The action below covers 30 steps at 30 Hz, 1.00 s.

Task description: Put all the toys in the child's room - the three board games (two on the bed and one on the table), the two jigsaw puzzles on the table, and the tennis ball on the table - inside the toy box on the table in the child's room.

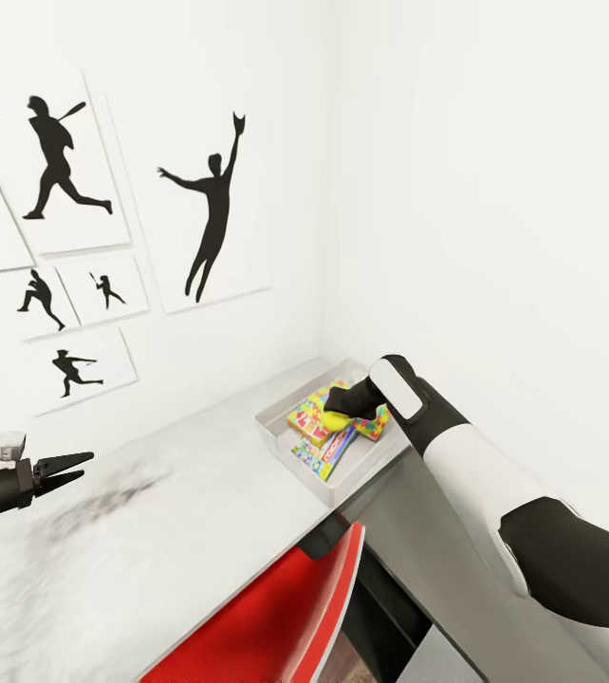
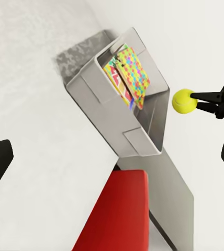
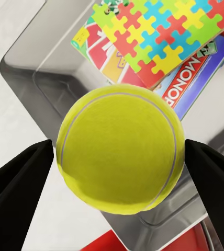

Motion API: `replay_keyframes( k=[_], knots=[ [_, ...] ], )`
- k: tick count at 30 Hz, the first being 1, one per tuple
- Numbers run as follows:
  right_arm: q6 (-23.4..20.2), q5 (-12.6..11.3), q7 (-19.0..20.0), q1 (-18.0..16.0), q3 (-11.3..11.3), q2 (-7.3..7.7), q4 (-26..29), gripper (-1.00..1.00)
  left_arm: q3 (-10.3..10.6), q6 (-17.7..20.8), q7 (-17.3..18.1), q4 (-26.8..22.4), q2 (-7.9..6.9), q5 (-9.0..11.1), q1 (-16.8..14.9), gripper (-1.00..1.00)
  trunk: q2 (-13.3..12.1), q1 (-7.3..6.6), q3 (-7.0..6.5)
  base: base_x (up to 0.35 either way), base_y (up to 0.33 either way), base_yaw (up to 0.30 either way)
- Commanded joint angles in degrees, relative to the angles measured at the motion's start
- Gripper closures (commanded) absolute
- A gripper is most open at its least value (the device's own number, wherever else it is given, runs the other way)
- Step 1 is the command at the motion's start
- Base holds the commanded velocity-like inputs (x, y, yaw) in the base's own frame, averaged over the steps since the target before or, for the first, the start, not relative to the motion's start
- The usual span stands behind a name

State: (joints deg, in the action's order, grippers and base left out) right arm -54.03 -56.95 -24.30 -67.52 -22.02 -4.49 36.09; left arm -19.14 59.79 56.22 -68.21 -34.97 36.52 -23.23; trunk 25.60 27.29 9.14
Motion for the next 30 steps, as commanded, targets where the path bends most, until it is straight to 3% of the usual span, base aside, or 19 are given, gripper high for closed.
replay_keyframes(
  k=[1,30],
  knots=[
    [-0.03,-0.62,-0.57,-0.07,-0.2,0.05,0.04,1.0,-0.03,0.21,0.24,0.01,-0.01,-0.13,-0.06,-1.0,0.12,0.03,0.22,0.0,0.0,0.0],
    [-0.02,-0.53,-0.75,-0.07,-0.3,0.65,0.01,1.0,-0.1,0.21,0.21,0.05,-0.01,-0.2,-0.06,-1.0,0.12,0.03,2.92,0.0,0.0,0.0]
  ],
)
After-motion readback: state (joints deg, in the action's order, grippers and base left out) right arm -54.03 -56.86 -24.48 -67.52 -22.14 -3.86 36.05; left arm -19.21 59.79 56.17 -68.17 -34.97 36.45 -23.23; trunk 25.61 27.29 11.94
